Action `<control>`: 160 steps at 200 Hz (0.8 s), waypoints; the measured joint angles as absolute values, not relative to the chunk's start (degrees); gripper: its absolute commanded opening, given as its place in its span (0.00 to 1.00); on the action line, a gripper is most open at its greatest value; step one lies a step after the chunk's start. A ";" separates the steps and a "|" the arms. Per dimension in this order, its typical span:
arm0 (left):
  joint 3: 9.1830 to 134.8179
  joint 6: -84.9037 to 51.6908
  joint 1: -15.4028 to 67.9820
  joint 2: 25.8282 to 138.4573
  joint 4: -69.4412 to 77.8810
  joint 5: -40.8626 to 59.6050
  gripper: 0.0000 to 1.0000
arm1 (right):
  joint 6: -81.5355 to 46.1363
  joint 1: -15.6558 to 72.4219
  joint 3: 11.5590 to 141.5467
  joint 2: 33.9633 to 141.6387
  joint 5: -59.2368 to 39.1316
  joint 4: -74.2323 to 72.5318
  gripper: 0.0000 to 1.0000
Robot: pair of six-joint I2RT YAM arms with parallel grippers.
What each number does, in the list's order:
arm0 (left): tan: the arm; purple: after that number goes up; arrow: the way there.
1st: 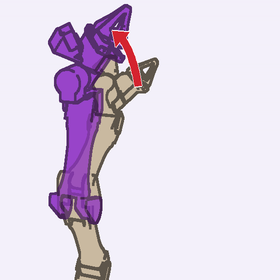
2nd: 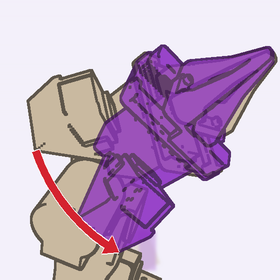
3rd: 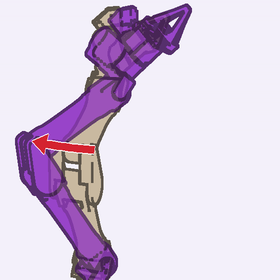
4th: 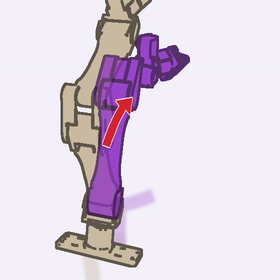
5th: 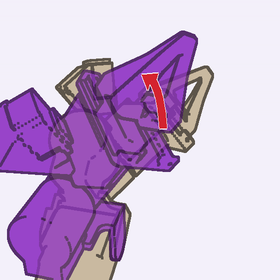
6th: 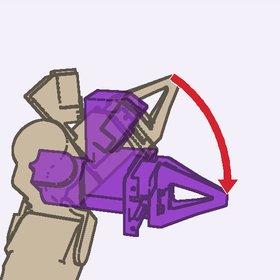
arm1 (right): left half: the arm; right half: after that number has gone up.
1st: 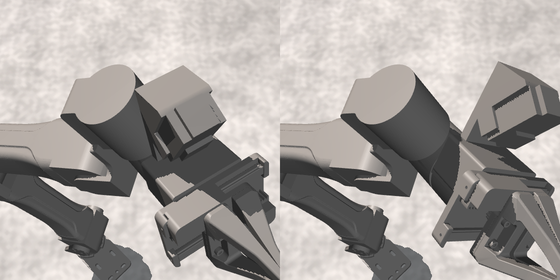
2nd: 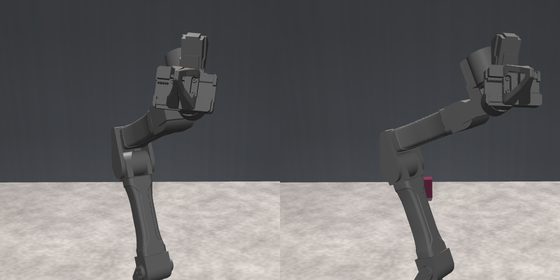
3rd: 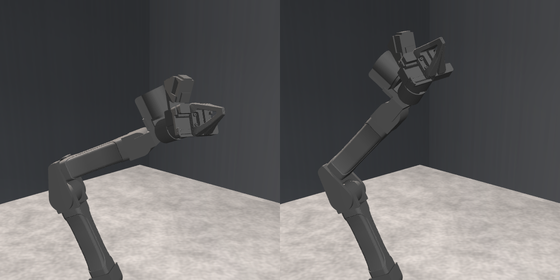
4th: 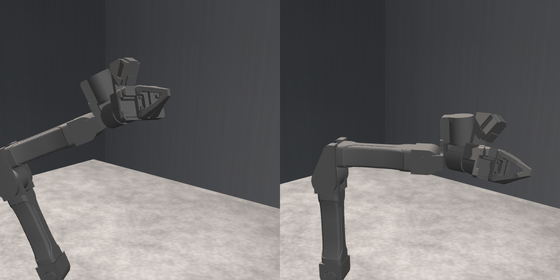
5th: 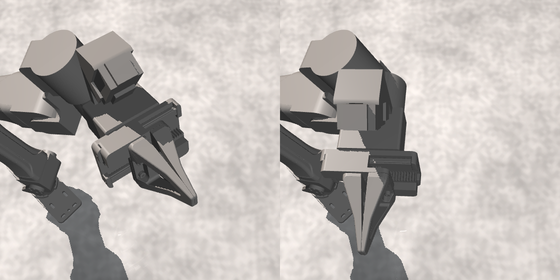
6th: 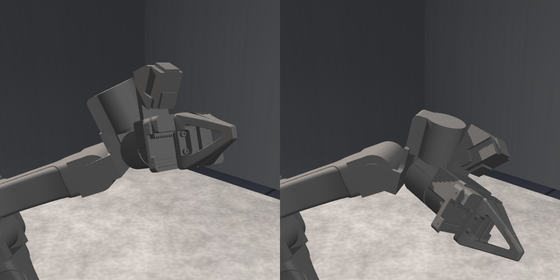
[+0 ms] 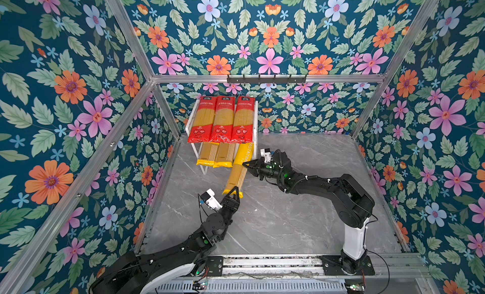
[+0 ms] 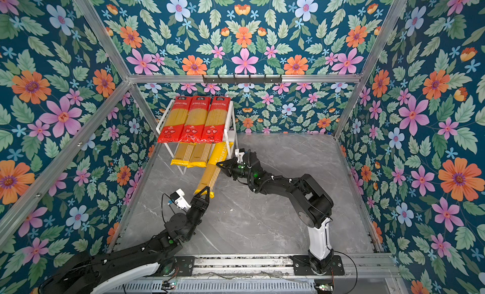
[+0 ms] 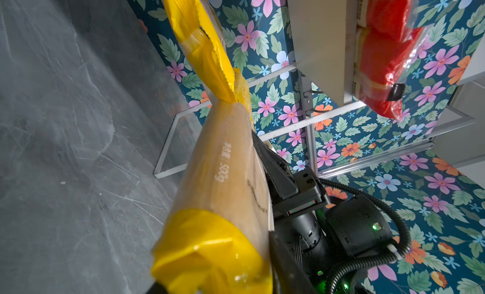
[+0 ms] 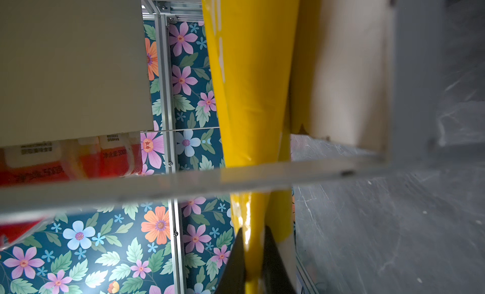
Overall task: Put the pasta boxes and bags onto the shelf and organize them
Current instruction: 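Push the yellow pack under the shelf beside the others with both grippers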
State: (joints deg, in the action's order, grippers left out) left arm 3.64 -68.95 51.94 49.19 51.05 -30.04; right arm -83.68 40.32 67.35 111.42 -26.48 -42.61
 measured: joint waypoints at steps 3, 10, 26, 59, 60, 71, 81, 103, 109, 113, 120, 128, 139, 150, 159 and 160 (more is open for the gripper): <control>3.79 -69.06 51.90 49.36 51.05 -30.06 0.38 | -83.77 40.32 67.33 111.48 -26.48 -42.63 0.22; 4.12 -69.06 51.88 49.82 51.05 -30.09 0.36 | -83.83 40.32 67.26 111.68 -26.50 -42.65 0.23; 4.78 -69.95 51.90 50.50 50.83 -30.35 0.31 | -84.01 40.29 66.65 111.72 -26.46 -42.92 0.30; 6.63 -70.08 51.88 52.14 50.78 -31.57 0.28 | -83.81 40.45 63.64 110.26 -26.28 -43.09 0.40; 6.72 -70.08 51.88 52.27 50.81 -31.62 0.28 | -83.79 40.45 63.55 110.21 -26.26 -43.09 0.41; 7.25 -70.08 51.88 53.63 51.20 -31.94 0.27 | -83.79 40.45 62.30 109.60 -25.91 -43.33 0.45; 7.66 -70.06 51.88 55.33 52.16 -32.08 0.26 | -83.77 40.45 60.77 108.88 -25.04 -43.68 0.47; 8.88 -69.91 51.88 59.20 54.92 -32.40 0.24 | -83.72 40.42 57.28 106.96 -23.81 -45.01 0.50; 9.21 -69.80 51.88 60.12 55.72 -32.49 0.24 | -83.70 40.42 56.51 106.45 -23.73 -45.34 0.50; 9.37 -69.76 51.88 60.55 56.16 -32.56 0.23 | -83.70 40.42 56.05 106.24 -23.68 -45.54 0.50; 9.67 -69.52 51.88 61.34 56.93 -32.73 0.22 | -83.70 40.45 55.11 105.80 -23.42 -46.11 0.50; 10.07 -68.99 51.88 61.91 57.10 -32.93 0.21 | -83.70 40.45 54.00 105.32 -23.16 -46.70 0.50; 10.90 -68.42 51.77 62.35 56.93 -33.21 0.19 | -83.74 40.45 52.34 104.55 -22.48 -47.86 0.50; 12.08 -67.59 51.51 62.59 56.40 -33.39 0.17 | -83.72 40.45 50.41 103.46 -21.98 -48.69 0.50; 13.39 -67.02 51.27 62.89 56.12 -33.85 0.15 | -83.72 40.45 49.06 102.67 -22.00 -48.53 0.50; 13.58 -66.94 51.22 62.94 56.10 -33.93 0.15 | -83.70 40.45 48.84 102.56 -22.00 -48.56 0.50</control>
